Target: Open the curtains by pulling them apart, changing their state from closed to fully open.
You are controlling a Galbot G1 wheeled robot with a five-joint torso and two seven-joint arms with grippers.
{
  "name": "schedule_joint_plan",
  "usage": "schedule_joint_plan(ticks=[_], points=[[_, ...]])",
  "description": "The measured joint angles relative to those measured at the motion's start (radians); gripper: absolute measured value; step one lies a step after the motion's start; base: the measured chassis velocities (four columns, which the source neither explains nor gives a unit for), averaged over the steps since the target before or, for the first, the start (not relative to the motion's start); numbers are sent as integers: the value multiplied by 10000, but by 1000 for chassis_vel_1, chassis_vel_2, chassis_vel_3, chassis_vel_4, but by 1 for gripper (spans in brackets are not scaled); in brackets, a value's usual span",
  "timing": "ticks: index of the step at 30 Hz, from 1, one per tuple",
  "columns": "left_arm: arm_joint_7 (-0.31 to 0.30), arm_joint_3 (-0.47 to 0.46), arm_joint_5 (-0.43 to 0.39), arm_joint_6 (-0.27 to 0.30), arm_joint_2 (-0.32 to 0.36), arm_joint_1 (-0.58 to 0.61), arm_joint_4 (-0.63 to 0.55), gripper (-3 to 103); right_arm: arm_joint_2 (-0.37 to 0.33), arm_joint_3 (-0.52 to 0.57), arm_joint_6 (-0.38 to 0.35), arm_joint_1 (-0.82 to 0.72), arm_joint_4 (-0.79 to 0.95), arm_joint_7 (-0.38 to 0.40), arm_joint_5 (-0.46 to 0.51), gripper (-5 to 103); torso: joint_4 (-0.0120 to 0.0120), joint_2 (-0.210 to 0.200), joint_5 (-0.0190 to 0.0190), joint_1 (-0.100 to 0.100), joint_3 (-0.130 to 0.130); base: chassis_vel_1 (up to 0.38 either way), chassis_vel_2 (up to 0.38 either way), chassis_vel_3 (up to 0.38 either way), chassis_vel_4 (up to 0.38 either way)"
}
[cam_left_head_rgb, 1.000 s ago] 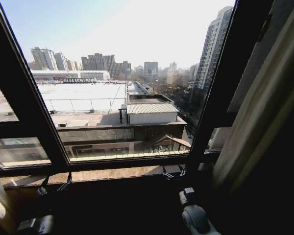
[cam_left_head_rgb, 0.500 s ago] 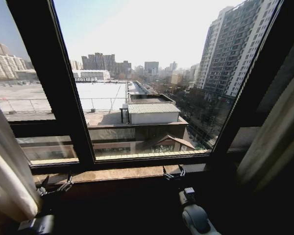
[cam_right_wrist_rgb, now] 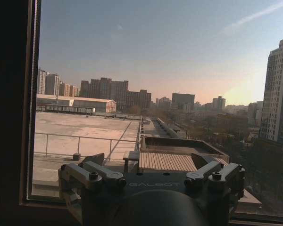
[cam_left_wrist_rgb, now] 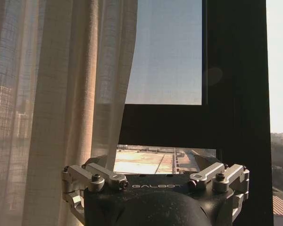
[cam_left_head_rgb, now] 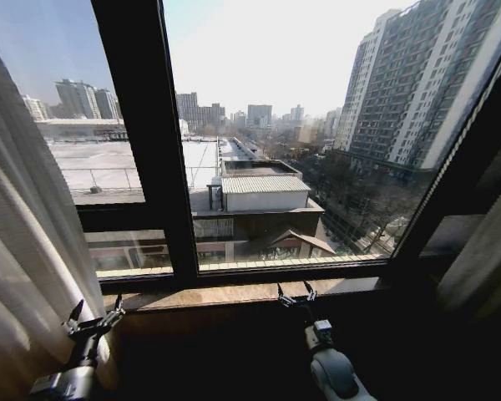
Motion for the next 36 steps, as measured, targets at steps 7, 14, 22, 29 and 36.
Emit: schedule_joint_plan(ticks=[7,14,22,29,36], points=[[1,0,0,0,0,0,0,100,0,-1,0,0,0,0,0,100,0,0,-1,-1,-1,354,344,-372,-332],[-3,-5,0,0,1,0,0,100,2,-2,0,1,0,-1,0,100,1,0,-6,0,0,158,137,-147,-165],[5,3,0,1,-3,0,0,100,-4,6,0,0,0,1,0,100,-1,0,5,-1,0,-29,-37,45,39],[4,1,0,0,-1,0,0,100,0,3,0,0,0,0,0,100,0,0,-5,-2,0,-3,-9,3,5],[4,0,0,1,-1,0,0,100,0,1,0,1,-1,0,0,100,0,0,1,-2,0,23,7,-9,-13]])
